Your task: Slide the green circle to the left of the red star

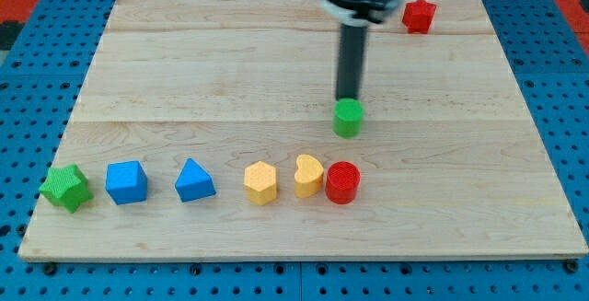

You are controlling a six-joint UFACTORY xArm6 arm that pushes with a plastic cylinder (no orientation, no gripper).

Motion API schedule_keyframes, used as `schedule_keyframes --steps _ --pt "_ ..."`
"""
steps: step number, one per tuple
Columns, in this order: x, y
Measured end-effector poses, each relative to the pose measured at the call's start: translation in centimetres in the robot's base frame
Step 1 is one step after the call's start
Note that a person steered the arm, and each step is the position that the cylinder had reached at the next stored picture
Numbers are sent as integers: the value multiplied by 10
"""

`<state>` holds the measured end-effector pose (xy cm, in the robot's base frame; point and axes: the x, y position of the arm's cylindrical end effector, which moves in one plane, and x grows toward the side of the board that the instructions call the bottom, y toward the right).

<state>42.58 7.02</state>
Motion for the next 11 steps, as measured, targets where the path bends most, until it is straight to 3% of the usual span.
schedule_keyframes --steps 1,2,3,5,6,8,9,10,11 --pt "17 -21" --pt "7 -40" --pt "44 -59" --pt "97 -34" --pt "91 -41" --pt "-6 -10" --pt "2 -57" --pt "45 -66" --pt "73 -15"
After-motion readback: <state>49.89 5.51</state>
